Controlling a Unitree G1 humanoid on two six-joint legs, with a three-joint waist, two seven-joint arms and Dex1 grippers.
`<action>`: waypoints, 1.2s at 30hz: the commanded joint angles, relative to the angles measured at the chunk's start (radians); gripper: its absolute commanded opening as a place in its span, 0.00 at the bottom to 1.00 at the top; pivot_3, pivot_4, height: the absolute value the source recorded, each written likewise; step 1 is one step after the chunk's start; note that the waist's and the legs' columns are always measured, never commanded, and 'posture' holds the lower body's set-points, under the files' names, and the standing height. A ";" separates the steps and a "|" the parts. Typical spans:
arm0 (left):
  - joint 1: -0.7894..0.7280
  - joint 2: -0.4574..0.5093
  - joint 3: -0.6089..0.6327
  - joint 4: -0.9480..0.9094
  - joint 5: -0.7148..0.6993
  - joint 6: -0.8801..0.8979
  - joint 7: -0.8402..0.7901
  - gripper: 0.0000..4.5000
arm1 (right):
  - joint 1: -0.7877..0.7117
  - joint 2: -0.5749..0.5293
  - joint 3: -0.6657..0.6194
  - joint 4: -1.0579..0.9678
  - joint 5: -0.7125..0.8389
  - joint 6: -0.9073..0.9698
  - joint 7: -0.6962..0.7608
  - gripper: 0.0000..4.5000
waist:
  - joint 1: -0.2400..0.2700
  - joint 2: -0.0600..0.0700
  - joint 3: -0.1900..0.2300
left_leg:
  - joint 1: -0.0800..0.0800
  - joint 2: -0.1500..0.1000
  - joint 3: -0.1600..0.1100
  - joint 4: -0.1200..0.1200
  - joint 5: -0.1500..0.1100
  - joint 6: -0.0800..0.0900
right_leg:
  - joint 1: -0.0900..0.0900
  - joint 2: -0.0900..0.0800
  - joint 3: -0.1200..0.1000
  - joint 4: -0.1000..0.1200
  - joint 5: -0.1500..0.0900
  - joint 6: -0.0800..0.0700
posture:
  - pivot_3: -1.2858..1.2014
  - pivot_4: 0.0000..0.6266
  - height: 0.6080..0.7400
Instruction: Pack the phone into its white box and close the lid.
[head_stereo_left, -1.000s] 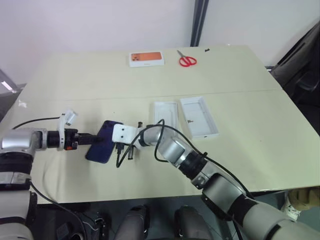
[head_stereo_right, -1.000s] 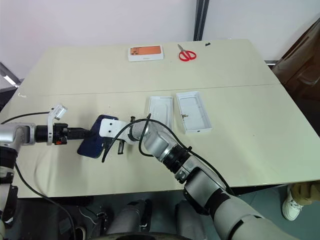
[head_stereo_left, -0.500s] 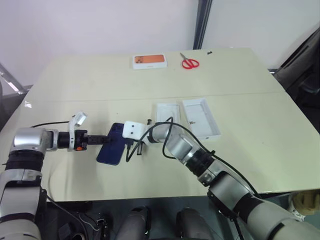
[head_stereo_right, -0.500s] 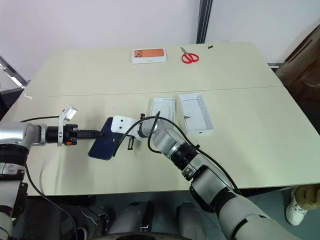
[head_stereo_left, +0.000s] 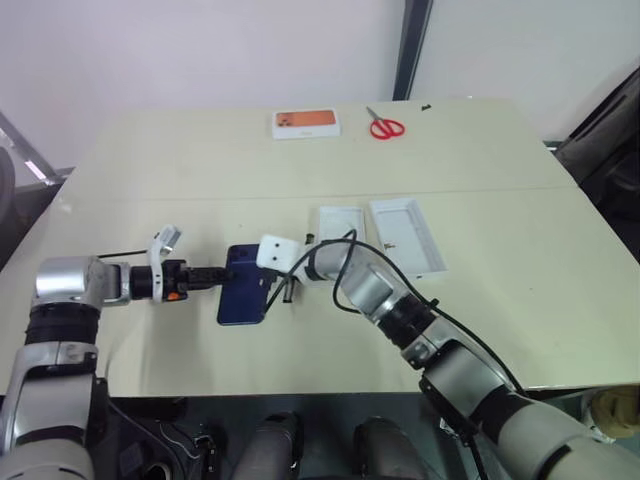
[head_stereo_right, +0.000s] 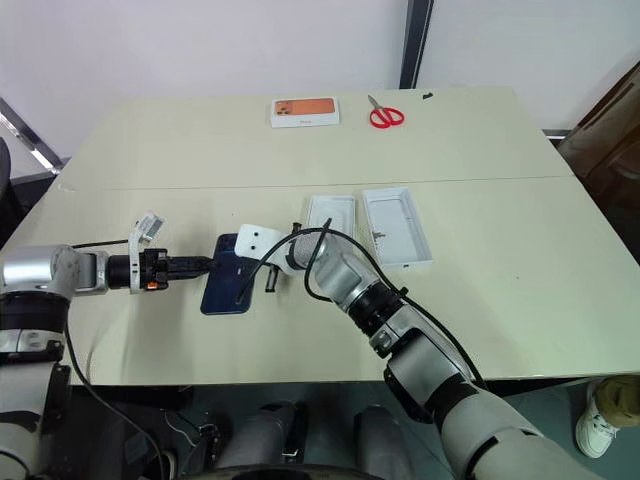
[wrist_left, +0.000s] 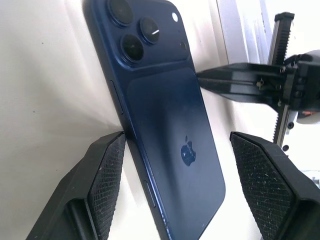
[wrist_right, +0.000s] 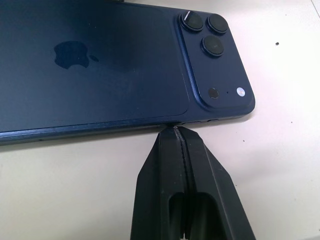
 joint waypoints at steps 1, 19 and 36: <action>0.031 -0.032 -0.054 -0.008 0.002 0.007 0.031 0.78 | 0.021 -0.027 0.015 -0.107 0.025 0.020 0.095 0.00 | 0.000 0.000 0.000 | 0.000 0.000 0.000 0.000 0.000 0.000 | 0.000 0.000 0.000 0.000 0.000 0.000 | 0.52 0.24 0.95; 0.037 -0.113 -0.015 -0.109 -0.090 0.130 0.086 0.78 | 0.040 -0.020 0.025 -0.131 0.030 0.049 0.124 0.00 | -0.003 0.000 0.000 | 0.000 0.000 0.000 -0.001 0.000 0.000 | 0.000 0.000 0.000 -0.001 0.000 0.000 | 0.52 0.24 0.95; 0.039 -0.087 0.087 -0.088 -0.143 0.134 0.190 0.78 | 0.045 -0.040 0.021 -0.115 0.011 0.021 0.103 0.00 | -0.013 -0.001 0.000 | 0.000 0.001 0.000 -0.002 0.002 -0.003 | -0.001 0.001 0.000 -0.002 0.000 0.000 | 0.52 0.24 0.95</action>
